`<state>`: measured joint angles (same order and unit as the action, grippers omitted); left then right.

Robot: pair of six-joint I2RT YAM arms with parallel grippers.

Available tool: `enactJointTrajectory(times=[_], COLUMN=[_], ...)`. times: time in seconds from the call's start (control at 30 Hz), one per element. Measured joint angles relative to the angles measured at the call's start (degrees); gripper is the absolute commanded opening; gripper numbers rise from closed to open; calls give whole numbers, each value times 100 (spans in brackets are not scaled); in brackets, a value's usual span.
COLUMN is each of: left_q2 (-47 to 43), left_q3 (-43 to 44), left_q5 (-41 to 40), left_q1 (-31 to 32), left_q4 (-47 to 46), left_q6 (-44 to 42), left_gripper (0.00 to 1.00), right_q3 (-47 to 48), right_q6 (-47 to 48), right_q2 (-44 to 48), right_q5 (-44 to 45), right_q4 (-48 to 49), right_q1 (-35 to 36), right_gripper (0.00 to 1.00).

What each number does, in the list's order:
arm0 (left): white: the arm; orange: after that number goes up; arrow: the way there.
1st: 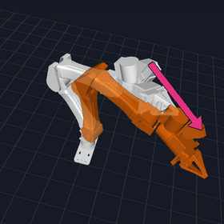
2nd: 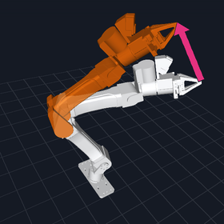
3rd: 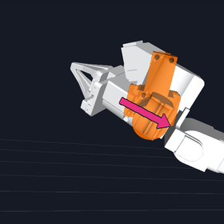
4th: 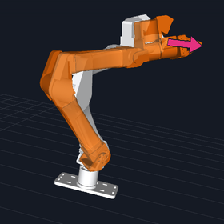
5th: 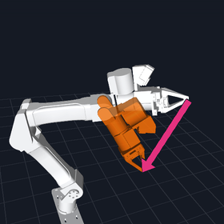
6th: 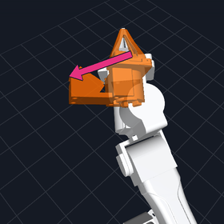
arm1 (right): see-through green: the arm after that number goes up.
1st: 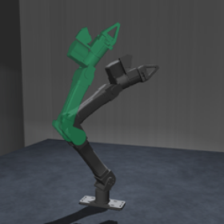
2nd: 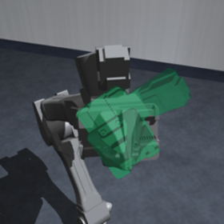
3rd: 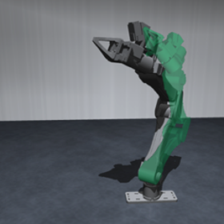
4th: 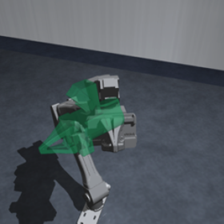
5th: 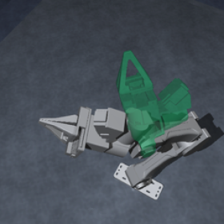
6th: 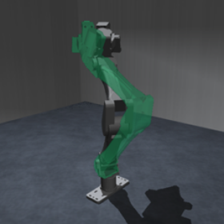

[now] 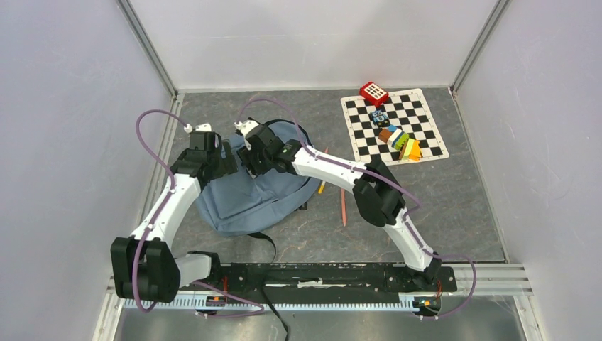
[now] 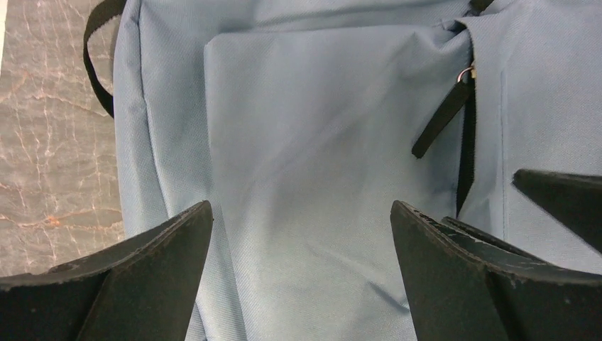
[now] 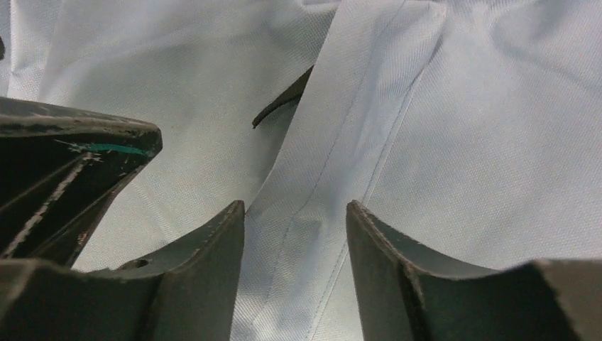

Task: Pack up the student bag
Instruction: Unzip the student bag at the center of the board.

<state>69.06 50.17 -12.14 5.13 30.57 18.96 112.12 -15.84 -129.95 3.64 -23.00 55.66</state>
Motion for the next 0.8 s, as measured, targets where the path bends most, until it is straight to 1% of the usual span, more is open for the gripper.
enactJointTrajectory(times=[0.1, 0.13, 0.2, 0.23, 0.33, 0.4, 0.5, 0.53, 0.7, 0.8], left_q2=[-52, -98, -197, -221, -208, -168, -37, 17, 385, 595], left_q3=[-55, -87, -144, -149, -153, -173, -181, -181, -181, -181], left_q5=[-39, -46, -15, 79, 509, 841, 1283, 1397, 1722, 1722], left_q1=[42, 59, 87, 98, 120, 157, 256, 289, 387, 428], left_q4=[-175, -256, -391, -450, -715, -929, -1209, -1294, -1609, -1676], left_q6=[-177, -243, -356, -413, -601, -723, -861, -898, -1032, -1093], left_gripper=[100, 99, 96, 95, 89, 80, 73, 69, 56, 51], right_q3=[33, 33, 31, 20, -142, -398, -973, -1121, -1499, -1764], right_q6=[2, 24, 22, 7, -42, -111, -308, -374, -640, -828], right_q2=[-42, -39, -39, -39, 22, 138, 420, 503, 774, 894], right_q5=[116, 149, 157, 153, 92, -22, -358, -472, -914, -1060], right_q4=[-63, -57, -42, -28, 90, 273, 717, 837, 1104, 1351], right_q1=[4, 15, 46, 59, 50, -7, -173, -232, -487, -560], right_gripper=[29, 19, 3, 0, 0, 0, 0, 0, 0, 0])
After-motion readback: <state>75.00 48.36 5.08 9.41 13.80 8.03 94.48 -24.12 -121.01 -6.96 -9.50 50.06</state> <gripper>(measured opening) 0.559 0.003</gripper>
